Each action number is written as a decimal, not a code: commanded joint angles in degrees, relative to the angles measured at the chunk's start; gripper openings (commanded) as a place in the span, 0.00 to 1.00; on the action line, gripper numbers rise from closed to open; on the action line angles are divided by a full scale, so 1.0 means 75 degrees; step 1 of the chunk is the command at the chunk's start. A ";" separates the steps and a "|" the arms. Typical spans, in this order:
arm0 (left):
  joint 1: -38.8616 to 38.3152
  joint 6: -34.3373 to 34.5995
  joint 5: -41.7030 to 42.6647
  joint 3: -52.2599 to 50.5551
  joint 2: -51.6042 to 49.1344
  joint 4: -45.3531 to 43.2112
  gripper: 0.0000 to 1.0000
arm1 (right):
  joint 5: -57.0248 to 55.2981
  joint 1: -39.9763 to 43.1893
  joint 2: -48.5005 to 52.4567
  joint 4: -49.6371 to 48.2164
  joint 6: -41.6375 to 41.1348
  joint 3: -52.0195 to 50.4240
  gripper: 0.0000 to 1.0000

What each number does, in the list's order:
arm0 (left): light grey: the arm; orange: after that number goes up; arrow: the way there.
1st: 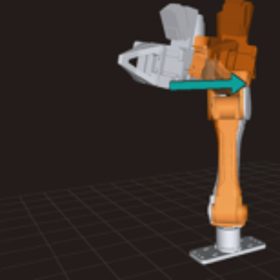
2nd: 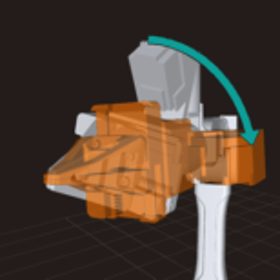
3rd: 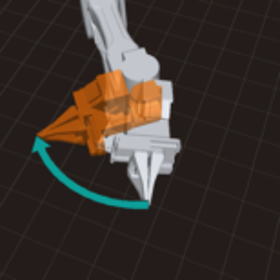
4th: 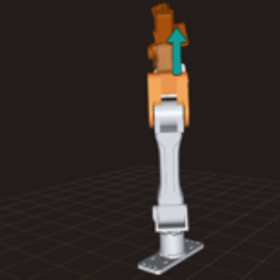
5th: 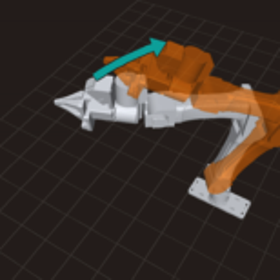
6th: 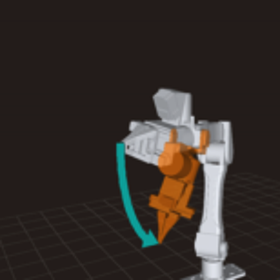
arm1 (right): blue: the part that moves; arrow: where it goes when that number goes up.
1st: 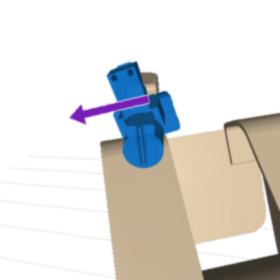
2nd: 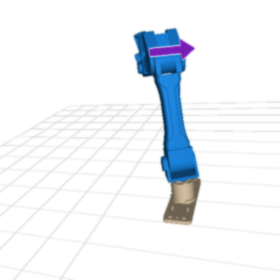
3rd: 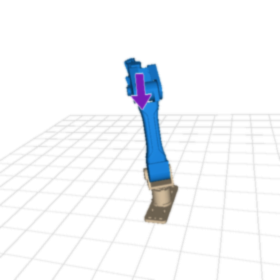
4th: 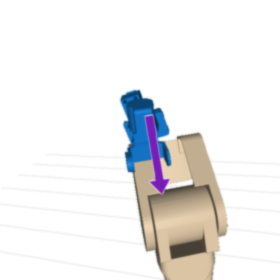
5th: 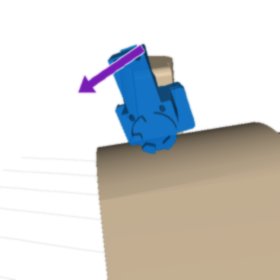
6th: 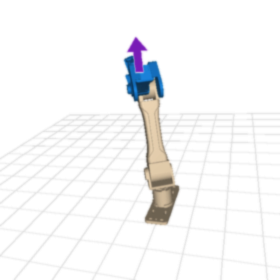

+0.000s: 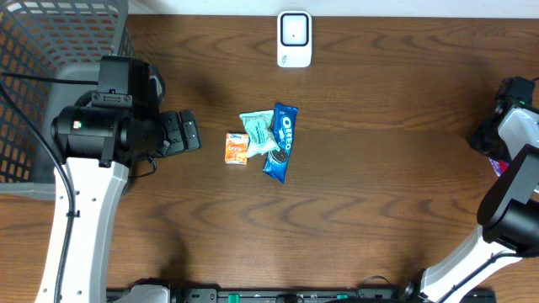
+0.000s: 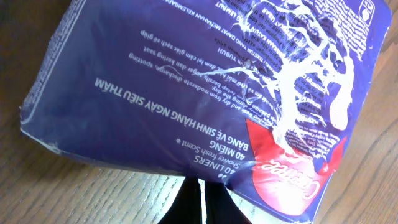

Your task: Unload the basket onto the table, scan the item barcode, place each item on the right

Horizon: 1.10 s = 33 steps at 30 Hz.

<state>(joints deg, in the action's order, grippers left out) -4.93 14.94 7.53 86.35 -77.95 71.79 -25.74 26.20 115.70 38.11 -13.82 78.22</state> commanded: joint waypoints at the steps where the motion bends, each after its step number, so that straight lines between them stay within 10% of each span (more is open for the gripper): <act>1: 0.0020 -0.0099 -0.0044 0.0152 0.0012 0.0023 0.98 | 0.0274 -0.0006 -0.0152 -0.0154 -0.0023 0.0131 0.01; 11: 0.0020 -0.0102 -0.0044 0.0152 0.0012 0.0023 0.98 | 0.3891 -0.0044 -0.0149 -0.0662 0.0460 0.0128 0.05; 33: 0.0020 -0.0099 -0.0044 0.0152 0.0012 0.0023 0.98 | 0.1480 0.0930 -0.0122 -0.1093 0.0428 0.0052 0.01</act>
<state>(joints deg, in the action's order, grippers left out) -4.91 14.94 7.53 86.35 -77.95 71.79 -12.88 31.46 115.70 30.92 -11.03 78.26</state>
